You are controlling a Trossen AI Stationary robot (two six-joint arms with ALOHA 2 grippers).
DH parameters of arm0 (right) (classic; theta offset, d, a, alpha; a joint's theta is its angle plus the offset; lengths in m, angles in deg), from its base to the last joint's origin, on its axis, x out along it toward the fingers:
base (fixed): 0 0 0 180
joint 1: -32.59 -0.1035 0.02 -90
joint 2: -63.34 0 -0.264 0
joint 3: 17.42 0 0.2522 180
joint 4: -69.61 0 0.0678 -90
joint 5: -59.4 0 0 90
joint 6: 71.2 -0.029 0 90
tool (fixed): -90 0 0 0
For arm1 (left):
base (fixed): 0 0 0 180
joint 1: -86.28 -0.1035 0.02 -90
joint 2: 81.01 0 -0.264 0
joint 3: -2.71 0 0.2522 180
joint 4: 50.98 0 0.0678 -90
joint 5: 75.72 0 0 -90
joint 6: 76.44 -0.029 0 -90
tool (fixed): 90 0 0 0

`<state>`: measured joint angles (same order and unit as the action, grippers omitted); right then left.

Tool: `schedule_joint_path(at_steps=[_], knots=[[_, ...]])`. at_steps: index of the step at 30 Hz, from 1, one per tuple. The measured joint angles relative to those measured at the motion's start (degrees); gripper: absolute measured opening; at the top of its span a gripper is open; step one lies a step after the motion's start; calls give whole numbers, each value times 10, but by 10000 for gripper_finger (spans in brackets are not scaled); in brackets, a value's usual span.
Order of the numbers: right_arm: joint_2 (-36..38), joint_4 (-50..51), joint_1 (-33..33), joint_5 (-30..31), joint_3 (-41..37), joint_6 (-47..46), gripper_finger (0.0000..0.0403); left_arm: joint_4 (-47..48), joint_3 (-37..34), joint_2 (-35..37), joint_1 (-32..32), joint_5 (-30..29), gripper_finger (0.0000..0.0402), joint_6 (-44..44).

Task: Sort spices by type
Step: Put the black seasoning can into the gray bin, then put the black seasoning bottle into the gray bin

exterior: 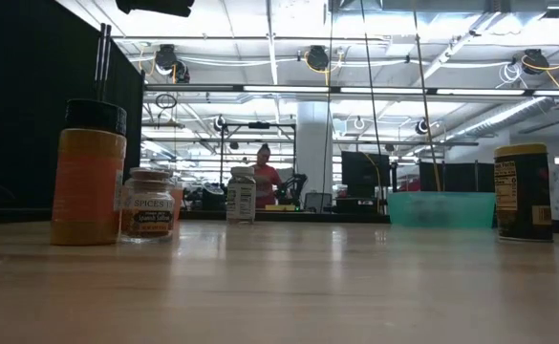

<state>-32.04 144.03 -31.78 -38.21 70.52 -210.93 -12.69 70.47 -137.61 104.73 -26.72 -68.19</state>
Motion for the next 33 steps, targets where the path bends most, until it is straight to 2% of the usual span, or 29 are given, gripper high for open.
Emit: schedule_joint_path(at_steps=[1,9,18,29,33], knots=[[-2,-10,1,14,-1,-11,111,0,0,0,0,0,175,0],[-3,11,3,0,-1,-25,110,1,0,0,0,0,175,3],[-2,-7,3,20,-1,-21,149,2,0,0,0,0,175,3],[3,2,10,17,-1,-23,178,2,0,0,0,0,175,3],[14,22,16,34,4,-26,181,-1,0,0,0,0,175,3]])
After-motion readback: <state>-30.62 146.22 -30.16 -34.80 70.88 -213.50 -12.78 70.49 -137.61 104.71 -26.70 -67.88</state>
